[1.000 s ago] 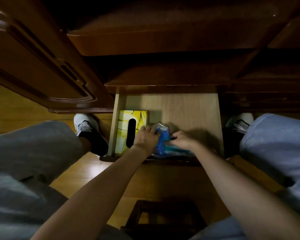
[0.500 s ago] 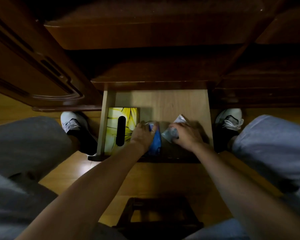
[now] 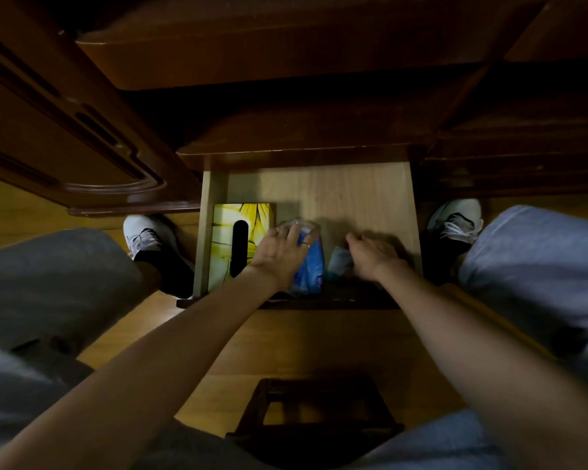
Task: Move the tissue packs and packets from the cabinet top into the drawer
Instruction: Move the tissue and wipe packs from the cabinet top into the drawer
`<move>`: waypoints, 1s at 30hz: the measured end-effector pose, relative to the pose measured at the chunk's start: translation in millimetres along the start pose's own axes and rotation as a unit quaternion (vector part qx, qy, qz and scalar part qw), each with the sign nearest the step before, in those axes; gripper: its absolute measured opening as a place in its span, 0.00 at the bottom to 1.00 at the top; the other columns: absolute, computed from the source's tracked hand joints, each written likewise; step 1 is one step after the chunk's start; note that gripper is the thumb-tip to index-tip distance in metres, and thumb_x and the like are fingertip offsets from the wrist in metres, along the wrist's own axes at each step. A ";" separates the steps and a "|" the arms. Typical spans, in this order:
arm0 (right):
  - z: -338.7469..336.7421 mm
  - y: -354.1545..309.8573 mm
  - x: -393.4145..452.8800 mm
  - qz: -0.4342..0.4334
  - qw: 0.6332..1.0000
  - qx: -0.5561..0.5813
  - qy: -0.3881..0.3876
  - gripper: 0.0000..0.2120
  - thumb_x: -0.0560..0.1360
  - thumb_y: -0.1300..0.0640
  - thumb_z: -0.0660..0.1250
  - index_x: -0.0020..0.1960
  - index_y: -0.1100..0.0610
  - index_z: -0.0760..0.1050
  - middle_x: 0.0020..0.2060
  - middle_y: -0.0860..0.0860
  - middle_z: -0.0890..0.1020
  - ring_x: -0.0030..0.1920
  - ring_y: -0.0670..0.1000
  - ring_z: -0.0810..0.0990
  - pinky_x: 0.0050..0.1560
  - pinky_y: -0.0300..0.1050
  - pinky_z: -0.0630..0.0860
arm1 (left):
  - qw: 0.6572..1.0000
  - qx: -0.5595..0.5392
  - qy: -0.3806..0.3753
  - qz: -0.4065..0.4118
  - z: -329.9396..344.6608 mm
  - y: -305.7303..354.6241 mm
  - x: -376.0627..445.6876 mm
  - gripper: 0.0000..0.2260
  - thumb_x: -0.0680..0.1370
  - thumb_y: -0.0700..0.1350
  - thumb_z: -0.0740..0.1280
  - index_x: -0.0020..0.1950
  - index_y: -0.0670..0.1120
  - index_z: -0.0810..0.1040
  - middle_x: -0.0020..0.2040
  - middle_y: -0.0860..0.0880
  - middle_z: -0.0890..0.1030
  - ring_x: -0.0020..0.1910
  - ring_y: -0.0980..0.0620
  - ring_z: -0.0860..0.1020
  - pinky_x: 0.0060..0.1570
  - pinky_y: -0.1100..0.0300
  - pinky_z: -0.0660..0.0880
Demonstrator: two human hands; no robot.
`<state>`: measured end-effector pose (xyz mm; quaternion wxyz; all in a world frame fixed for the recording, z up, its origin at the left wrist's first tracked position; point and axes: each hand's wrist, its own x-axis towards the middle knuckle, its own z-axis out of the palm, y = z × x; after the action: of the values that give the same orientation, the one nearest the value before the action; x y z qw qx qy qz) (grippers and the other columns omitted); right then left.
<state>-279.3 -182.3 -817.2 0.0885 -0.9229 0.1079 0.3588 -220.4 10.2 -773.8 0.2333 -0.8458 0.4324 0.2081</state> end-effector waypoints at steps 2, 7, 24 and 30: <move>1.1 3.2 -0.6 0.010 1.000 -0.013 -0.004 0.33 0.75 0.57 0.72 0.76 0.54 0.61 0.69 0.59 0.72 0.65 0.61 0.76 0.57 0.55 0.76 | 1.000 -0.010 0.015 0.023 1.1 5.7 -1.7 0.49 0.76 0.59 0.71 0.84 0.47 0.42 0.80 0.35 0.54 0.77 0.36 0.62 0.75 0.45 0.62; 8.1 0.8 -2.1 0.029 0.990 -0.133 0.028 0.31 0.74 0.54 0.73 0.73 0.55 0.65 0.69 0.59 0.72 0.68 0.60 0.71 0.67 0.55 0.70 | 0.999 -0.034 0.002 0.040 13.4 14.0 -7.2 0.35 0.81 0.55 0.66 0.84 0.51 0.53 0.80 0.36 0.56 0.77 0.36 0.63 0.76 0.43 0.61; -47.1 -0.1 -8.1 0.175 0.900 0.363 0.166 0.28 0.72 0.35 0.71 0.64 0.52 0.75 0.54 0.54 0.82 0.47 0.52 0.83 0.43 0.46 0.80 | 0.921 -0.344 0.152 -0.102 15.7 -27.9 -51.8 0.16 0.81 0.47 0.65 0.70 0.50 0.77 0.71 0.50 0.74 0.66 0.49 0.76 0.67 0.51 0.74; -87.3 -17.0 -42.2 0.124 0.924 0.305 0.195 0.19 0.78 0.45 0.68 0.66 0.52 0.74 0.62 0.53 0.78 0.54 0.52 0.79 0.57 0.50 0.78 | 0.898 -0.341 0.252 -0.113 -37.2 -51.1 -69.6 0.12 0.82 0.48 0.66 0.64 0.50 0.81 0.66 0.52 0.77 0.56 0.52 0.80 0.53 0.59 0.78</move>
<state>-249.1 -181.3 -723.5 0.2977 -0.8824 0.3404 0.1300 -210.0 59.4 -694.4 -0.1647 -0.9407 0.2810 0.0947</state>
